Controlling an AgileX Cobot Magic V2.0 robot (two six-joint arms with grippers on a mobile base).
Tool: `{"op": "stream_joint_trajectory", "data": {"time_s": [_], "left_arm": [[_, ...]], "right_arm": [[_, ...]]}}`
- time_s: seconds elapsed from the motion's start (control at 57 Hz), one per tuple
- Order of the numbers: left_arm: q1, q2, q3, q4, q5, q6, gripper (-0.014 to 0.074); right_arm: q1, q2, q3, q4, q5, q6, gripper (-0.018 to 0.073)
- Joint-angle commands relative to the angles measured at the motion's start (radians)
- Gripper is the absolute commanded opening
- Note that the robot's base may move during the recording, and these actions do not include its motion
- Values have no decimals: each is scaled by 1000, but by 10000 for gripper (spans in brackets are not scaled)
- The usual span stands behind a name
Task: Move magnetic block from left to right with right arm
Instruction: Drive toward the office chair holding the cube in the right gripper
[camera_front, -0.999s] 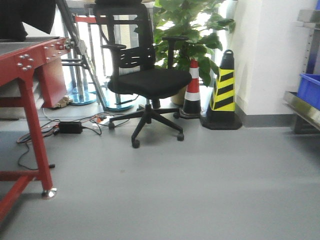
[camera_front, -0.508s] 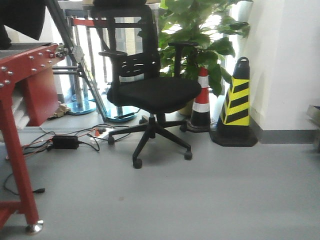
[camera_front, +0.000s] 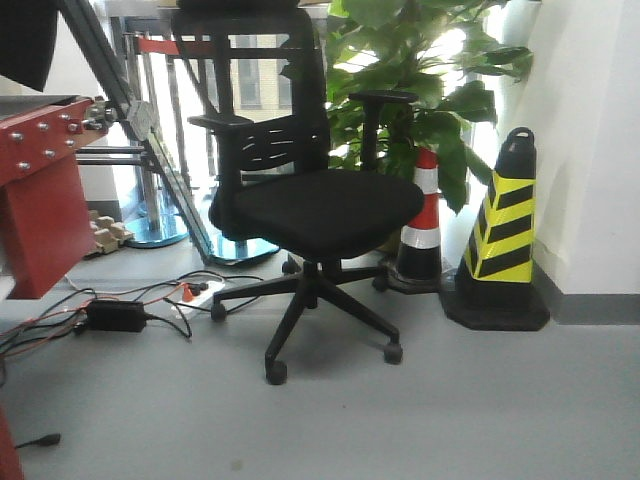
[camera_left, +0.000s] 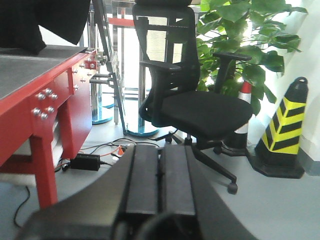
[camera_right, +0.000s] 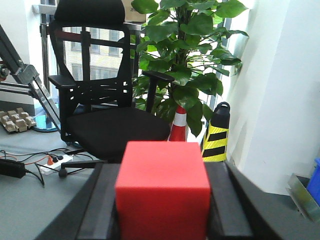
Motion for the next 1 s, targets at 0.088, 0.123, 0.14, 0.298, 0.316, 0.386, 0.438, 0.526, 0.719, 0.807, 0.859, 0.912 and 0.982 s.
{"op": "stream_joint_trajectory", "data": {"time_s": [0.088, 0.123, 0.14, 0.298, 0.316, 0.386, 0.438, 0.526, 0.719, 0.807, 0.859, 0.912, 0.982], "left_arm": [[-5, -11, 8, -3, -83, -7, -126], [-5, -11, 8, -3, -83, -7, -126], [-5, -11, 8, -3, -83, -7, -126], [-5, -11, 8, -3, -83, -7, -126], [-5, -11, 8, -3, -83, -7, -126], [-5, -11, 8, -3, -83, -7, -126], [-5, -11, 8, -3, -83, -7, -126], [-5, -11, 8, -3, -83, -7, -126], [-5, -11, 8, -3, -83, -7, -126], [-5, -11, 8, -3, -83, -7, -126], [-5, -11, 8, -3, -83, -7, -126], [-5, -11, 8, -3, -83, -7, -126], [-5, -11, 8, -3, -83, -7, -126]], "right_arm": [[-5, 12, -29, -11, -83, -9, 246], [-5, 12, -29, -11, -83, -9, 246], [-5, 12, -29, -11, -83, -9, 246], [-5, 12, -29, -11, -83, -9, 246], [-5, 12, -29, -11, -83, -9, 246], [-5, 12, -29, -11, -83, -9, 246], [-5, 12, -29, -11, -83, -9, 246], [-5, 12, -29, -11, -83, -9, 246], [-5, 12, -29, -11, -83, -9, 246], [-5, 12, -29, -11, -83, -9, 246], [-5, 12, -29, -11, -83, -9, 246], [-5, 12, -29, -11, -83, -9, 246], [-5, 12, -29, -11, -83, -9, 246]]}}
